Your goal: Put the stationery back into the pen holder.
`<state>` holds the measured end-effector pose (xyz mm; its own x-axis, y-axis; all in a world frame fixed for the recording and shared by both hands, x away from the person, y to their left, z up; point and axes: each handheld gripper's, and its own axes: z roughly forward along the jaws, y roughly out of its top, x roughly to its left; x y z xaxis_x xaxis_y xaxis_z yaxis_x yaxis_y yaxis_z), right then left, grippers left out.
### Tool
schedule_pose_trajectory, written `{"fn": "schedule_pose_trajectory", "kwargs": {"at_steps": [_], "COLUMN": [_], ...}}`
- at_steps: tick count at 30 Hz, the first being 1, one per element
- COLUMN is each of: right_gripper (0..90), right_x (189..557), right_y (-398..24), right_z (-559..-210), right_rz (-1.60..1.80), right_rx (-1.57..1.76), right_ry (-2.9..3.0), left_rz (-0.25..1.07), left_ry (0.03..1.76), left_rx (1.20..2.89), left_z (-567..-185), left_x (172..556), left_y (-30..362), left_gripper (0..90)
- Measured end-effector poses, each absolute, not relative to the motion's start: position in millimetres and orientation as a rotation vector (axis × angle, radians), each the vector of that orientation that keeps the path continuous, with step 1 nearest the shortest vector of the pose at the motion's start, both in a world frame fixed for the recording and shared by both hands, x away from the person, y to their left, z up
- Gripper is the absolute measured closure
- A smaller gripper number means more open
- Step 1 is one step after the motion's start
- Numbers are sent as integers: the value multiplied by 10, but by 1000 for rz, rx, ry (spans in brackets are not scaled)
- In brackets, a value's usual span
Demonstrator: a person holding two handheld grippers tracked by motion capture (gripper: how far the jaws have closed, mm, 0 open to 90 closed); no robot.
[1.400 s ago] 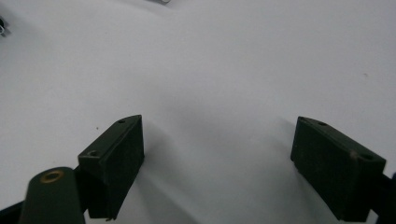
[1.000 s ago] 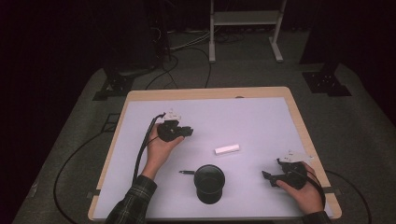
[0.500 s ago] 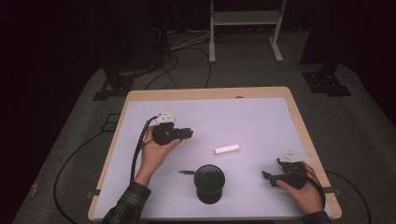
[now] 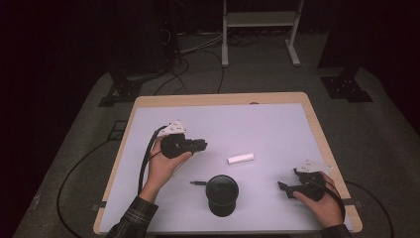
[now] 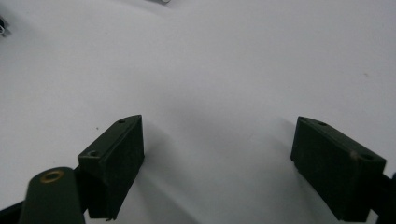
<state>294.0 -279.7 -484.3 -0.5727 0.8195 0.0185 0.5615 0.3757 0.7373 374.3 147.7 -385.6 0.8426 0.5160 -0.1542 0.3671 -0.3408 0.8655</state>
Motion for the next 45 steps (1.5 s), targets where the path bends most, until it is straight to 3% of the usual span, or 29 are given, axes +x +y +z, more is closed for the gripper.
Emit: {"fn": "schedule_pose_trajectory", "kwargs": {"at_steps": [45], "right_gripper": [160], "right_x": [2941], "right_y": [-2797], "right_z": [-4842], "right_rz": [1020], "right_rx": [1207], "right_ry": [2290], "left_rz": [61], "left_ry": [379], "left_rx": [1822], "left_z": [-3224], "left_x": [3176], "left_y": [1155], "left_gripper": [788]}}
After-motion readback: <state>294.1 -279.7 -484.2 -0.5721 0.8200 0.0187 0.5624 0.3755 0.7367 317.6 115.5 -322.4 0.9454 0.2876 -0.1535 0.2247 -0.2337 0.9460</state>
